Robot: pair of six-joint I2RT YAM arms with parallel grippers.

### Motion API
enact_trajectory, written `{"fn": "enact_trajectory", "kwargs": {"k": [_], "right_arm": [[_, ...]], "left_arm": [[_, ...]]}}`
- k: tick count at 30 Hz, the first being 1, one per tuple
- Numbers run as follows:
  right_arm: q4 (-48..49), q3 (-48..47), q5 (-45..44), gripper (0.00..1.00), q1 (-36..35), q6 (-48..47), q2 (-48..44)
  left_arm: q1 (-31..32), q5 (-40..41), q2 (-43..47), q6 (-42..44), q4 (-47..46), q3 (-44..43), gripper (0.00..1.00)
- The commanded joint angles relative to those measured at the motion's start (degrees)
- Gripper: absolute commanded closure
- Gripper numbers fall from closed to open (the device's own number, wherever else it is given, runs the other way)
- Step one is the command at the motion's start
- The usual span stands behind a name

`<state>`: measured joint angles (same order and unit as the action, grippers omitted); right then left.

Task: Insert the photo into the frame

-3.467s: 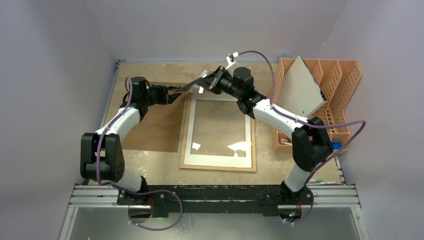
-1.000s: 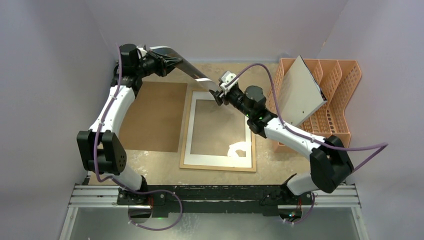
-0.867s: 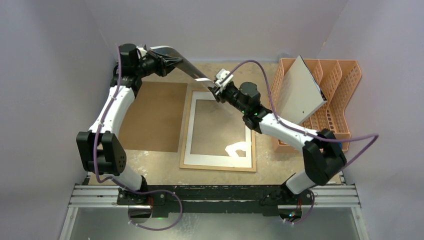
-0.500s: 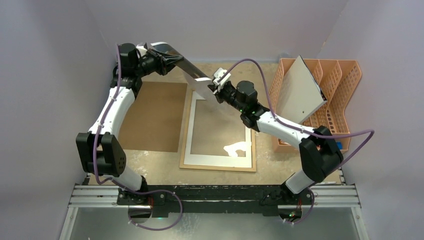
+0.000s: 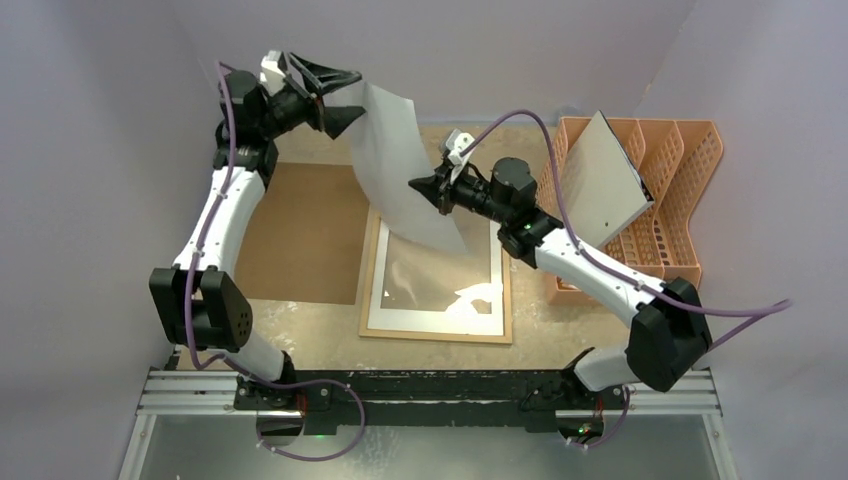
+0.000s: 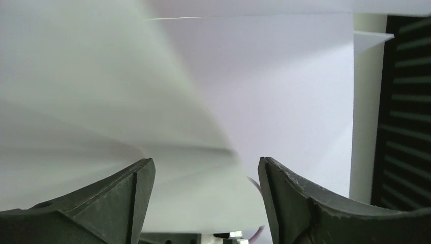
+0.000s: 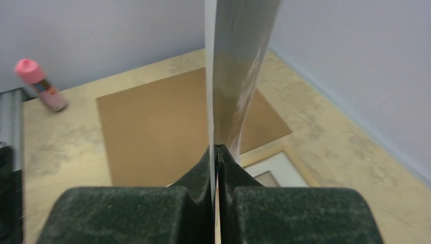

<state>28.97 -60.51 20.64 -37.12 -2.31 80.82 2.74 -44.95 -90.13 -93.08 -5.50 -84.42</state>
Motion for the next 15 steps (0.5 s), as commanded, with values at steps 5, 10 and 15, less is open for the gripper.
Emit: {"fn": "enact_trajectory", "kwargs": {"k": [5, 10, 15], "right_arm": [[-2.75, -3.30, 13.02, 1.00, -0.06, 13.90, 1.28], [-0.67, -6.25, 18.75, 1.00, -0.05, 27.61, 3.38], [-4.22, -14.95, 16.68, 1.00, 0.22, 41.54, 4.92]], "left_arm": [[-2.65, -1.75, 1.92, 18.41, 2.35, -16.06, 0.21], [-2.66, 4.94, 4.03, 34.29, 18.31, -22.69, 0.21], [-2.66, 10.83, 5.65, 41.16, 26.28, -24.76, 0.21]]}}
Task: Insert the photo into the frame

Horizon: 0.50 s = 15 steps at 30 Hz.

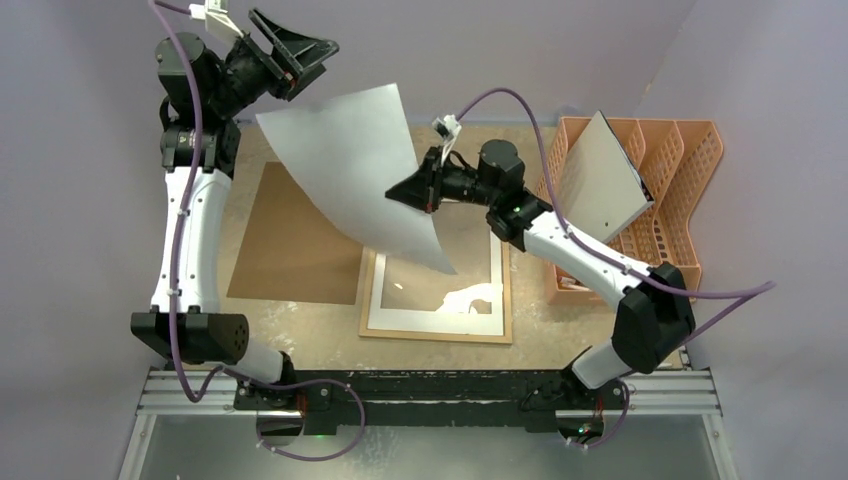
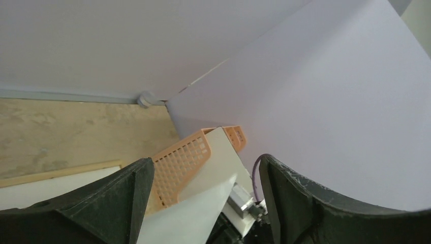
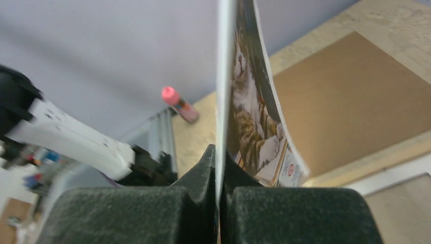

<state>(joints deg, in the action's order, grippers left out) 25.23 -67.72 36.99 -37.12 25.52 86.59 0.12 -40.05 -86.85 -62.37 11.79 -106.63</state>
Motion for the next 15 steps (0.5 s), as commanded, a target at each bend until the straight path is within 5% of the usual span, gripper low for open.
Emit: {"fn": "enact_trajectory", "kwargs": {"k": [1, 6, 15], "right_arm": [[-2.50, -8.92, -1.80, 1.00, 0.48, 16.48, -0.25], [-9.35, -9.36, -2.05, 1.00, 1.55, 26.50, 4.40], [-18.82, 2.15, -8.63, 1.00, 6.75, 22.77, 9.74]], "left_arm": [[-0.03, 6.61, 2.60, 11.03, 9.75, -2.54, 0.21], [-0.03, 8.61, 3.81, 12.38, 11.37, -0.46, 0.21], [-0.03, 12.50, 6.56, 15.30, 13.81, 8.30, 0.21]]}}
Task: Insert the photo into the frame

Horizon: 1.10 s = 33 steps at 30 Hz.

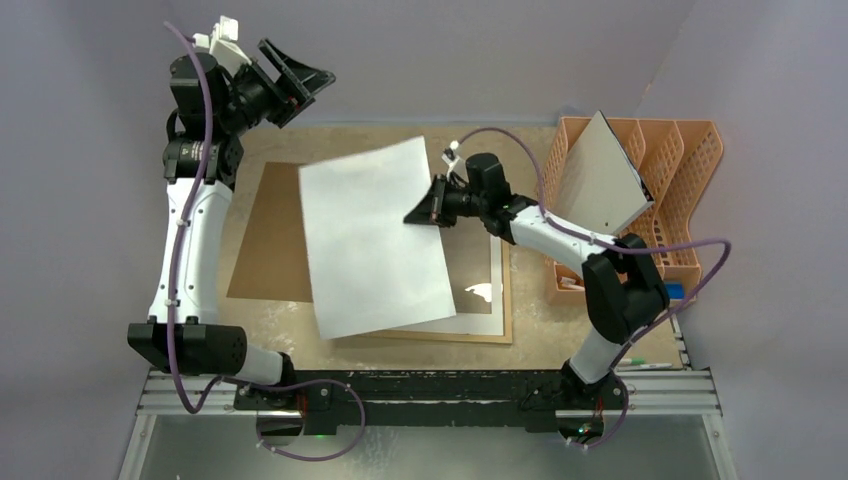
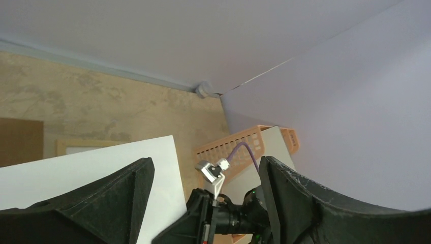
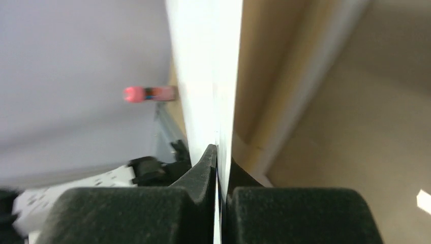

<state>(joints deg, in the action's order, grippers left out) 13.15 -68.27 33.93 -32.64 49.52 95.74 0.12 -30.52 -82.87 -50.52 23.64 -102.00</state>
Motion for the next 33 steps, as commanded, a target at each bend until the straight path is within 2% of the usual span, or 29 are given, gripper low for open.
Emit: {"fn": "enact_trajectory", "kwargs": {"k": [1, 6, 11, 15, 21, 33], "right_arm": [[-8.69, 2.59, -7.13, 1.00, 2.77, -2.60, 1.30], [-15.86, 2.83, -17.94, 1.00, 4.28, -6.98, 2.75], [-16.04, 6.43, -22.00, 1.00, 6.63, -9.34, 1.18], [-18.49, 6.19, -19.55, 1.00, 9.40, -13.74, 1.43], [-27.28, 1.35, -14.61, 1.00, 12.10, -24.43, 6.98], [-30.06, -1.94, -16.12, 1.00, 14.35, -27.98, 9.41]], "left_arm": [[-0.03, 3.23, 2.93, 3.81, 2.28, 5.02, 0.21], [-0.03, 4.19, 3.69, 5.91, 2.85, 13.29, 0.22], [0.06, 8.93, 4.06, 5.88, 4.89, 20.66, 0.24], [0.06, 8.34, 4.55, 3.51, 0.68, 25.75, 0.25], [0.06, 7.99, 3.04, 3.92, -0.98, 28.93, 0.26], [1.44, 8.55, -1.52, 7.33, -2.73, 34.28, 0.27]]}}
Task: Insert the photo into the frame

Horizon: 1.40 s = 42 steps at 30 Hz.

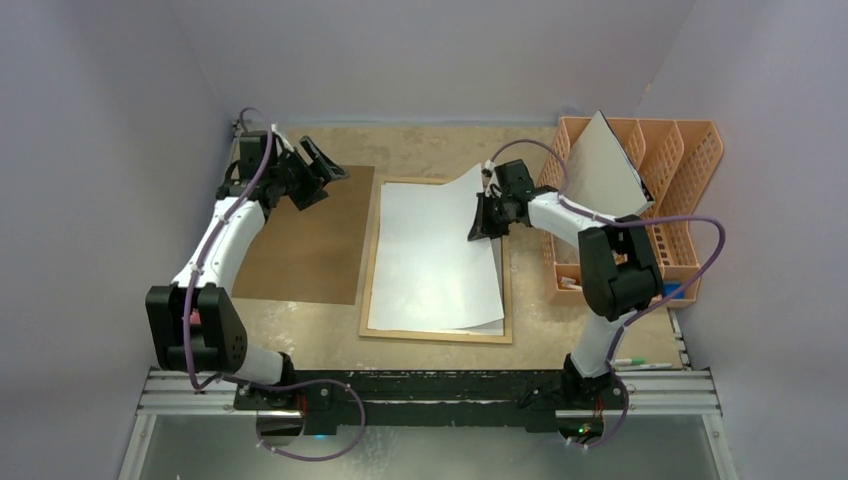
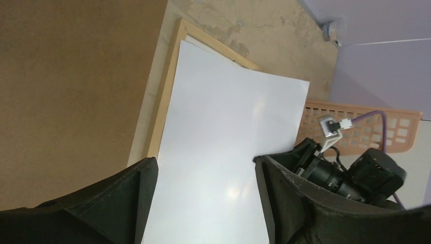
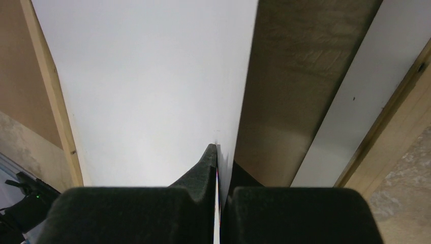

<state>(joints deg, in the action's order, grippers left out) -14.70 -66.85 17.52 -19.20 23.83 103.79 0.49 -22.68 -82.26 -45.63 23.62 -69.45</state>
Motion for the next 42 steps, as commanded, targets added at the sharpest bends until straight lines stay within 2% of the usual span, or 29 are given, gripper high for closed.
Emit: {"fn": "enact_trajectory", "kwargs": {"k": [1, 14, 20, 31, 35, 42], "right_arm": [[-2.04, -3.59, 0.77, 1.00, 0.90, -2.15, 1.82], [2.22, 4.19, -0.30, 1.00, 0.85, 8.80, -4.26], [5.11, 3.97, -0.03, 1.00, 0.85, 9.06, -3.45], [6.17, 3.00, 4.58, 0.99, 0.39, 7.17, -1.00], [5.67, 2.42, 4.32, 0.90, 0.30, 6.65, -0.81], [2.08, 0.90, 1.75, 0.61, 0.30, 6.10, -1.89]], "left_arm": [[1.49, 0.78, -3.04, 2.80, -2.84, 2.07, 0.27], [6.36, 2.33, -9.27, 3.79, -5.52, 7.05, 0.30], [8.30, 7.31, -9.42, 4.19, -10.23, 10.71, 0.31], [9.43, 7.15, -12.27, 4.43, -15.32, 13.31, 0.32], [9.58, 7.11, -13.48, 4.63, -15.27, 13.29, 0.33], [9.53, 8.61, -13.54, 5.21, -14.53, 12.32, 0.33]]}}
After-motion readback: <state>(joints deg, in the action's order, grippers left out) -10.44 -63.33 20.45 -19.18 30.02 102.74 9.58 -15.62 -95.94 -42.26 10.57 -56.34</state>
